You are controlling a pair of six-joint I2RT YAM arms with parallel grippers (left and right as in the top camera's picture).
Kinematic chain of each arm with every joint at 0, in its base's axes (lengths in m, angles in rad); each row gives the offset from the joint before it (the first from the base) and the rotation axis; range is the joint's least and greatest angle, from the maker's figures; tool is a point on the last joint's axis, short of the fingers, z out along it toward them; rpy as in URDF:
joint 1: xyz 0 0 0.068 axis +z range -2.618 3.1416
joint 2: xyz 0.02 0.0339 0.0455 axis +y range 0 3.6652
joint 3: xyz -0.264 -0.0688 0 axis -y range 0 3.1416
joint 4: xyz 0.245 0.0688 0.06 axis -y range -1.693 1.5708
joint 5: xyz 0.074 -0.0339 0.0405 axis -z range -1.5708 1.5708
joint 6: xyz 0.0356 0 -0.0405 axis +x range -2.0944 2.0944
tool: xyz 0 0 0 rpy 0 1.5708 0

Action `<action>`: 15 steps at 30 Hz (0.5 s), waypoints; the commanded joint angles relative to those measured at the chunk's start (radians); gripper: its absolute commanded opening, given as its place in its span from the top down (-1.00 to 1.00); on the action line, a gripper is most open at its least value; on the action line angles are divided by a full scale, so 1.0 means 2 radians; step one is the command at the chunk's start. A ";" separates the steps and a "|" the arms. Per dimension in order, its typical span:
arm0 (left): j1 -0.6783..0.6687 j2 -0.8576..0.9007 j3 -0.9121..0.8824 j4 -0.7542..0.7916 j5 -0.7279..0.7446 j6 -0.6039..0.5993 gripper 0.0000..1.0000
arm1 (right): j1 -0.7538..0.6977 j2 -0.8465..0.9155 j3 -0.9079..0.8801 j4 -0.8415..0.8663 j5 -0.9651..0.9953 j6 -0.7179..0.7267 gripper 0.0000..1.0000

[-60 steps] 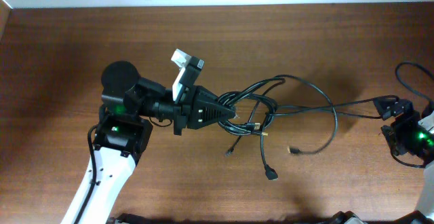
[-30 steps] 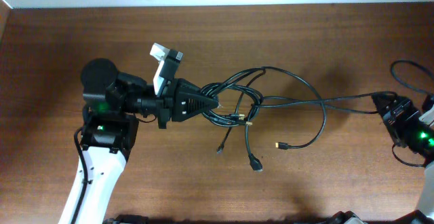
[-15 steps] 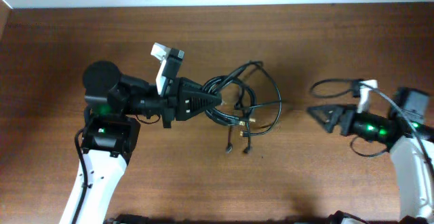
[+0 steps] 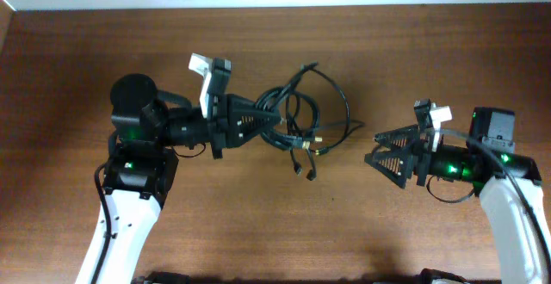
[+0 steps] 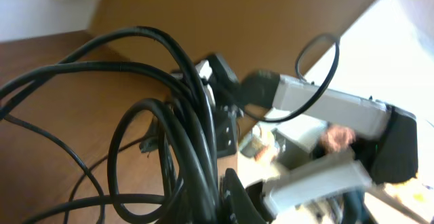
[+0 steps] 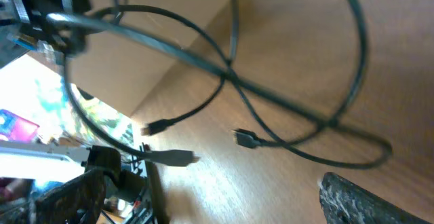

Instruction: Untangle cables

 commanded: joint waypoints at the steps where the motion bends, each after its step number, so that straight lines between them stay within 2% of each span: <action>1: -0.001 -0.011 0.011 0.002 0.084 0.123 1.00 | 0.007 -0.074 0.003 0.002 -0.005 0.009 -0.99; 6: -0.017 -0.011 0.010 0.002 0.087 0.206 1.00 | 0.007 -0.146 0.003 0.003 0.028 0.070 -0.98; 8: -0.042 -0.011 0.010 0.002 0.087 0.259 1.00 | 0.007 -0.162 0.003 0.004 0.034 0.082 -0.98; 11: -0.072 -0.011 0.010 0.002 0.087 0.317 1.00 | 0.007 -0.168 0.003 0.013 0.078 0.140 -0.98; 15: -0.101 -0.011 0.010 0.002 0.087 0.362 1.00 | 0.007 -0.162 0.003 0.015 0.082 0.168 -0.98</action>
